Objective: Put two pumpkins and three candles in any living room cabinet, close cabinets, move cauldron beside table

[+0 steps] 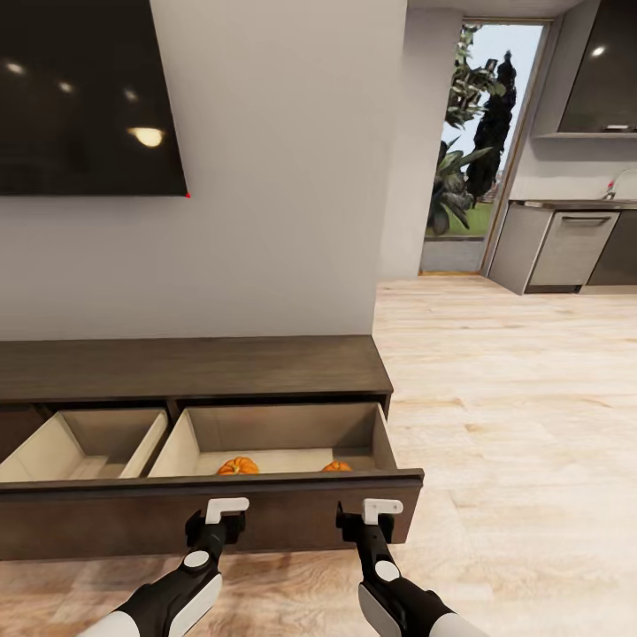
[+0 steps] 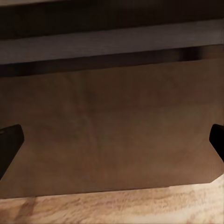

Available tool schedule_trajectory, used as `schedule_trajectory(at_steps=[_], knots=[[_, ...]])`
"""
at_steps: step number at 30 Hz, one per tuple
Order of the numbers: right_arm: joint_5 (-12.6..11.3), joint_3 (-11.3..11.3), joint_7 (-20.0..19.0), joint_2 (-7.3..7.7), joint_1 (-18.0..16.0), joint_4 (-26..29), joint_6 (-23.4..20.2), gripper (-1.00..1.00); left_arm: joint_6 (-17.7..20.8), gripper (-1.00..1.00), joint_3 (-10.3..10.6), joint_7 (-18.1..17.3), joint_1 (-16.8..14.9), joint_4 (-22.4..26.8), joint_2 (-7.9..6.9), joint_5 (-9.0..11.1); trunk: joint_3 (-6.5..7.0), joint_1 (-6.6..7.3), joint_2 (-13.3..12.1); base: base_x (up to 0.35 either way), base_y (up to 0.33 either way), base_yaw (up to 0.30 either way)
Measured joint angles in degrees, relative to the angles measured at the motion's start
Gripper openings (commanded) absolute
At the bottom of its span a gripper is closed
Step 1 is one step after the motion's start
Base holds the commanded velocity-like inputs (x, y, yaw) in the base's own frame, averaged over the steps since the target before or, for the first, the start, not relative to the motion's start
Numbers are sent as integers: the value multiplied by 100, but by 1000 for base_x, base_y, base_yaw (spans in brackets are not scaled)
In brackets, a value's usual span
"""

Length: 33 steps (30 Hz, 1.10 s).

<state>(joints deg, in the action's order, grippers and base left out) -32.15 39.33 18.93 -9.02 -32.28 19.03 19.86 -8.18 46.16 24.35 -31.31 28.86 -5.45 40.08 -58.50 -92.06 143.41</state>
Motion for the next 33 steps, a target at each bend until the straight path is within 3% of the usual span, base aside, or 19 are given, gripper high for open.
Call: schedule_trajectory(at_steps=[4,27,33], knots=[[0,0,0,3,0,-2,-2,100,1,100,1,0,0,2,2,0,0,0,0,0,0,0],[-1,0,0,5,0,-3,-7,100,4,100,4,0,0,-5,2,1,-509,-60,31,0,0,0],[0,-3,0,4,0,-3,-7,100,-2,100,2,0,0,2,5,2,-510,-59,31,0,0,0]])
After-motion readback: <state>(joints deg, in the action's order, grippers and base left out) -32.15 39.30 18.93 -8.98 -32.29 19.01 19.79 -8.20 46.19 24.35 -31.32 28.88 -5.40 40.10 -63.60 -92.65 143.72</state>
